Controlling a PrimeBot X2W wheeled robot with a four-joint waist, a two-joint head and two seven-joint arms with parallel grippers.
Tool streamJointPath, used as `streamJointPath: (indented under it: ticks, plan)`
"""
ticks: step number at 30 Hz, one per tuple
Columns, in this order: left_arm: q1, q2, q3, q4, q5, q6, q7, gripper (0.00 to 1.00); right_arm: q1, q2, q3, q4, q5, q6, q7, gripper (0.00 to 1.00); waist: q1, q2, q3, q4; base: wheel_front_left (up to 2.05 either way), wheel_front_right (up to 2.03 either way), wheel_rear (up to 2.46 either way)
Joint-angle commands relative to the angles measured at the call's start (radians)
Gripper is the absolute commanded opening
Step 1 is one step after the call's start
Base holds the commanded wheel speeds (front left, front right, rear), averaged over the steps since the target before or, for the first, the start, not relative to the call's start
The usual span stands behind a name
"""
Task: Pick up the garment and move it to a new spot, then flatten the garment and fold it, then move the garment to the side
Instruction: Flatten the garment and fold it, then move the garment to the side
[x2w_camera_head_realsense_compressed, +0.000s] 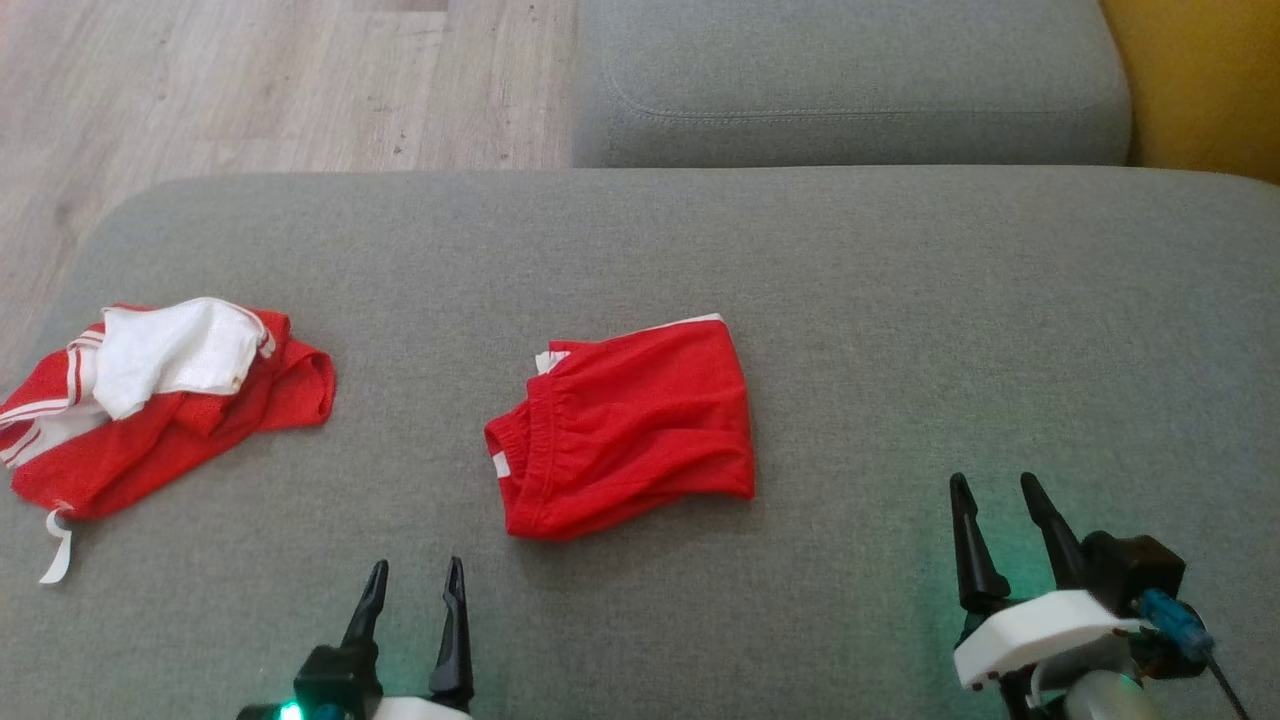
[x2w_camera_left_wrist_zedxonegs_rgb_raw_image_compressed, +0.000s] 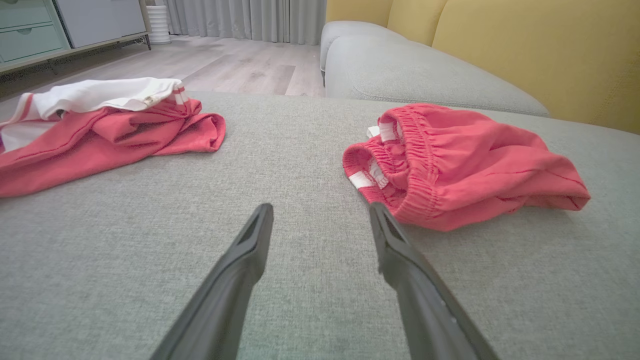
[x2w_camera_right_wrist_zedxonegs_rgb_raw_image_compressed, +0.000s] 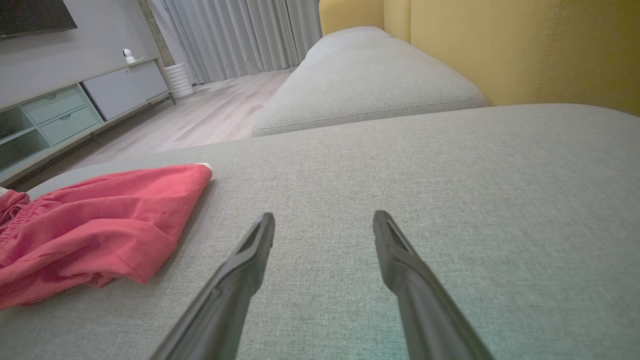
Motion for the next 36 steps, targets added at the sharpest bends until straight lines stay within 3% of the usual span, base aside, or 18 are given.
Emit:
streamJointPath:
  ticks: [1, 8, 14, 21, 26, 28, 32, 36]
  plan:
    - [-0.033, 0.004, 0.033, -0.034, 0.009, 0.006, -0.011, 1.00, -0.041, -0.002, 0.029, -0.035, 0.003, -0.001, -0.007, 1.00, 0.0001, 0.0000, 0.001, -0.001, 0.00, 0.00, 0.00]
    - [-0.051, 0.004, 0.005, -0.038, 0.007, -0.001, -0.011, 1.00, -0.076, -0.002, 0.089, 0.000, 0.028, -0.001, -0.007, 1.00, 0.0001, 0.0000, 0.029, 0.024, 0.00, 0.00, 0.00]
    - [-0.088, 0.004, -0.057, -0.041, -0.018, -0.001, -0.011, 1.00, -0.227, -0.002, 0.194, 0.080, 0.076, -0.001, -0.007, 1.00, 0.0001, 0.0000, 0.104, 0.104, 0.00, 0.00, 0.00]
    - [-0.124, 0.004, -0.114, -0.038, -0.040, 0.009, -0.011, 1.00, -0.398, -0.002, 0.243, 0.271, 0.076, -0.001, 0.009, 1.00, 0.0001, 0.0000, 0.169, 0.210, 0.00, 0.00, 0.00]
    - [-0.130, 0.004, -0.127, -0.038, -0.046, 0.011, -0.011, 1.00, -0.441, -0.002, 0.229, 0.441, 0.049, -0.001, 0.078, 1.00, 0.0001, 0.0000, 0.181, 0.245, 0.00, 0.00, 0.00]
    - [-0.133, 0.004, -0.127, -0.042, -0.050, 0.016, -0.011, 1.00, -0.453, -0.002, 0.217, 0.486, 0.045, -0.001, 0.056, 0.00, 0.0001, 0.0000, 0.180, 0.241, 0.00, 0.00, 0.00]
    - [-0.136, 0.004, -0.117, -0.047, -0.042, 0.008, -0.011, 1.00, -0.469, -0.002, 0.182, 0.504, 0.021, -0.001, 0.010, 0.00, 0.0001, 0.0000, 0.162, 0.193, 0.00, 0.00, 0.00]
    - [-0.142, 0.004, -0.104, -0.056, -0.030, -0.006, -0.011, 1.00, -0.468, -0.002, 0.147, 0.498, 0.018, -0.001, -0.004, 0.00, 0.0001, 0.0000, 0.136, 0.088, 0.00, 0.00, 0.00]
